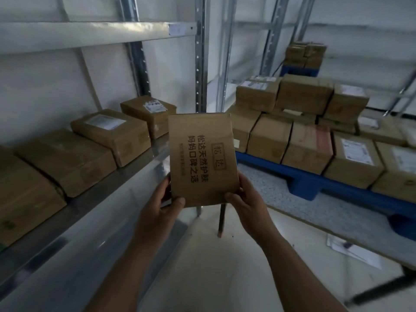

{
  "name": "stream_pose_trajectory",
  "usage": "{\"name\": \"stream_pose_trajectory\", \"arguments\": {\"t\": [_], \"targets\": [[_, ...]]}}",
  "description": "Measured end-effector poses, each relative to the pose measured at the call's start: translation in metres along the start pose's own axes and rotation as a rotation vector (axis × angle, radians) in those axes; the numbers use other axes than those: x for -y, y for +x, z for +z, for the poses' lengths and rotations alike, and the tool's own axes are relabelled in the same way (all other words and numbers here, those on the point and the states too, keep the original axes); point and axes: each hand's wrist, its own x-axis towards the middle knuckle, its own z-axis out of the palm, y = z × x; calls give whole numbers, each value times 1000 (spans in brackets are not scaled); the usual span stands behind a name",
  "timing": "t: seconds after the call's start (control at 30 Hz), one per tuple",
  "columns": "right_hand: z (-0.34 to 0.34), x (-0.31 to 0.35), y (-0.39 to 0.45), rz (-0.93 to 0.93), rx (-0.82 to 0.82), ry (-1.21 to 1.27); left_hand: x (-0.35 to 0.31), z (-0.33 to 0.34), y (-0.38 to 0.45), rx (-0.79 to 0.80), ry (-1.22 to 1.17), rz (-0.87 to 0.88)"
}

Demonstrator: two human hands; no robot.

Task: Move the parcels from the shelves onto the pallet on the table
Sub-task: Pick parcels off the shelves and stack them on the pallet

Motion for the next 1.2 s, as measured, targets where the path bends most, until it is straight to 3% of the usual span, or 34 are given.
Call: {"name": "stream_pose_trajectory", "arguments": {"t": [0.27, 0.57, 0.97, 1.2], "targets": [[-53, 1, 65, 29, -175, -19, -25, 49, 97, 126, -27, 107], [-140, -9, 74, 15, -433, -21, -55, 140, 151, 323, -140, 216], [-328, -19, 68, -147, -655, -77, -153, 322, 179, 496, -231, 325], [-450, -38, 63, -85, -709, -79, -200, 438, 188, 542, -121, 365]]}}
